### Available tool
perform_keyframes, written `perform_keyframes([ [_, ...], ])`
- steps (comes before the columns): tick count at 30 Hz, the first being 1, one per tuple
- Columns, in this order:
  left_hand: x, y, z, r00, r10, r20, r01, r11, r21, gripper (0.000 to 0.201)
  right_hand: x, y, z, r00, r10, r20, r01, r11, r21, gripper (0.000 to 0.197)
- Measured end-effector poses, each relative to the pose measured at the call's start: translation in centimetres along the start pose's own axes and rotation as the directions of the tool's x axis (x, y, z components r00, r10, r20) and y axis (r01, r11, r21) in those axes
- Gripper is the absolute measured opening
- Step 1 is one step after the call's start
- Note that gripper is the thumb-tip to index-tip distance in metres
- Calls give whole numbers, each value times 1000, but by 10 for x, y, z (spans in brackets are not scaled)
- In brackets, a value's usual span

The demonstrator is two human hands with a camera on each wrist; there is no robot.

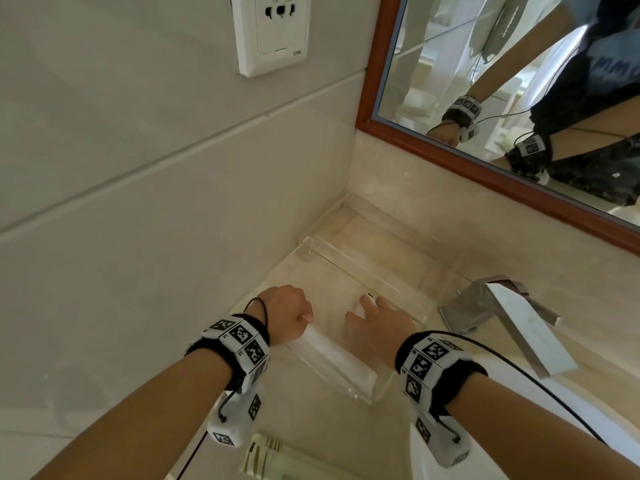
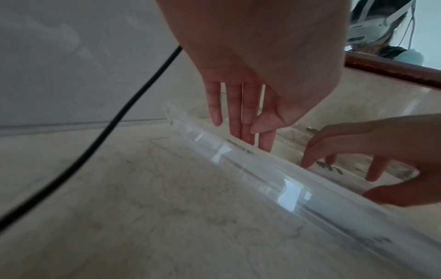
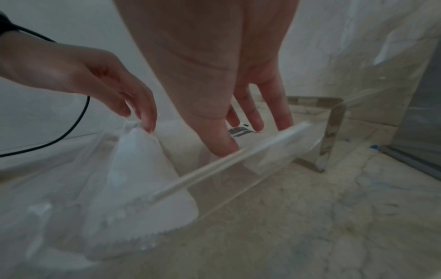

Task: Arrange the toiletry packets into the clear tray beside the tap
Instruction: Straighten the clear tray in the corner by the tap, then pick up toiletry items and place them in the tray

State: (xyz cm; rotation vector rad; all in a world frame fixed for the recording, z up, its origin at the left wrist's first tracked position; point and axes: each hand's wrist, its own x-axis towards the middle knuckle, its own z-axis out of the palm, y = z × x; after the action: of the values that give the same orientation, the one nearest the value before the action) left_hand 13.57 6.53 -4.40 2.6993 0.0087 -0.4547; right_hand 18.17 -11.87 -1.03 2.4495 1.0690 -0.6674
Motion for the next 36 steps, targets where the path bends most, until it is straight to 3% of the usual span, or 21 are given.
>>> perform_keyframes([
  [5,-10,0,-3,999,1,-34,-1,1000,3,33,1,2,6,999,23,-29,-22,999,30,51],
  [9,-29,-1,-7,995,-24,-100,24,1000,2,30,-10,0,5,991,-2,-131,11,998,68,56],
  [17,-83,0,-8,991,-50,-126,68,988,137,35,-49,-33,17,935,-202,-291,213,977,8,57],
  [28,-137,-12,48,972,-232,-28,233,960,152,52,-70,-87,54,868,-470,-159,469,882,-44,60],
  [36,-140,-14,62,950,-305,-61,310,941,132,28,-73,-110,60,913,-407,1,406,909,-92,67],
])
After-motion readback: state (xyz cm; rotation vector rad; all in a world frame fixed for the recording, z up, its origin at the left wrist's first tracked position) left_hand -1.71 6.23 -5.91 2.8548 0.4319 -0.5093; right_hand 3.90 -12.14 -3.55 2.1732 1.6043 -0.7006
